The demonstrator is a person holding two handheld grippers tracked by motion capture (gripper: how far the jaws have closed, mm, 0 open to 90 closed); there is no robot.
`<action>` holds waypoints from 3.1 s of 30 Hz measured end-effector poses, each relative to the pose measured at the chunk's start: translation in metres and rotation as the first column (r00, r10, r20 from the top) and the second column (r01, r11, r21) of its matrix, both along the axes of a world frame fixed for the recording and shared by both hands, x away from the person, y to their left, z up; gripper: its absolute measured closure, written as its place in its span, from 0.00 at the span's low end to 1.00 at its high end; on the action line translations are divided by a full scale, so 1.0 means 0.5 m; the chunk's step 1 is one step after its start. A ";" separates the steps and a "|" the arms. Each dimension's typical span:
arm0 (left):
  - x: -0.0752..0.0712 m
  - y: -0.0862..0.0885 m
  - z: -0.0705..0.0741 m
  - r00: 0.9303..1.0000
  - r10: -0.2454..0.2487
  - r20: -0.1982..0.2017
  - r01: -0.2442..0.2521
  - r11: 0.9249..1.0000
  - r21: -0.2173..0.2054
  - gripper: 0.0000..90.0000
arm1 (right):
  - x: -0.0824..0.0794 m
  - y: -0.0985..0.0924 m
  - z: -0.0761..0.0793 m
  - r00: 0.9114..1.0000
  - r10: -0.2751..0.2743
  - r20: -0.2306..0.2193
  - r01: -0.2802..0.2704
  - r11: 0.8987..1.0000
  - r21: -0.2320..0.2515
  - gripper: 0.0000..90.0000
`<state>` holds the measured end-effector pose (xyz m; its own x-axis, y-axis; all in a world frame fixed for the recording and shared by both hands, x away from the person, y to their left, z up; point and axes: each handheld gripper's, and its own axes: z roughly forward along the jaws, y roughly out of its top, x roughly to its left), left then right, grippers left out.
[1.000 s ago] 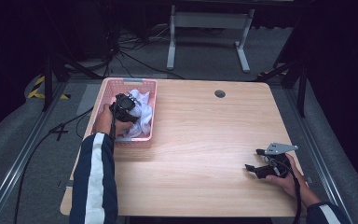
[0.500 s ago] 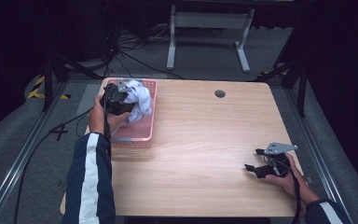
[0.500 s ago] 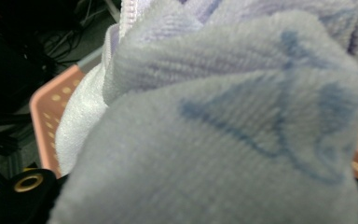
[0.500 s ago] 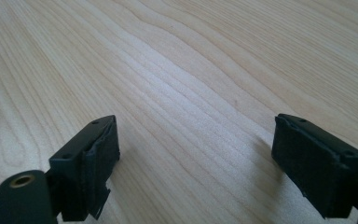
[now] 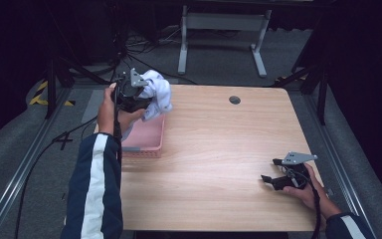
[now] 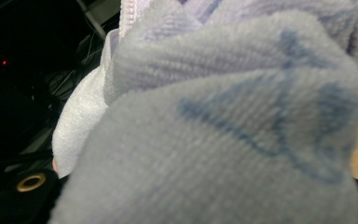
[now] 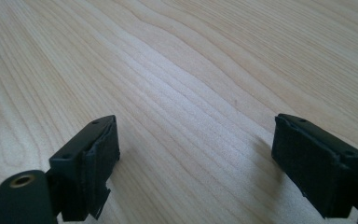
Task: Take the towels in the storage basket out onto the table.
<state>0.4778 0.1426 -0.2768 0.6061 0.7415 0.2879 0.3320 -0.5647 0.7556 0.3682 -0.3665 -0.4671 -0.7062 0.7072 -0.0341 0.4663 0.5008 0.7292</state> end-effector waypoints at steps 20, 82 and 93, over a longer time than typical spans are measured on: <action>-0.054 -0.291 -0.021 0.919 -0.391 -0.048 0.393 0.918 0.050 0.66 | -0.001 0.000 0.000 1.000 -0.003 0.002 0.003 1.000 0.000 0.16; -0.236 -0.374 -0.296 0.828 -0.540 -0.147 0.536 0.841 -0.074 0.18 | 0.067 0.192 0.024 0.954 0.300 -0.012 -0.300 0.951 -0.078 0.85; -0.285 -0.294 -0.261 0.847 -0.522 -0.105 0.512 0.852 -0.110 0.19 | 0.078 0.157 0.041 0.979 0.204 0.031 -0.200 0.975 -0.099 0.93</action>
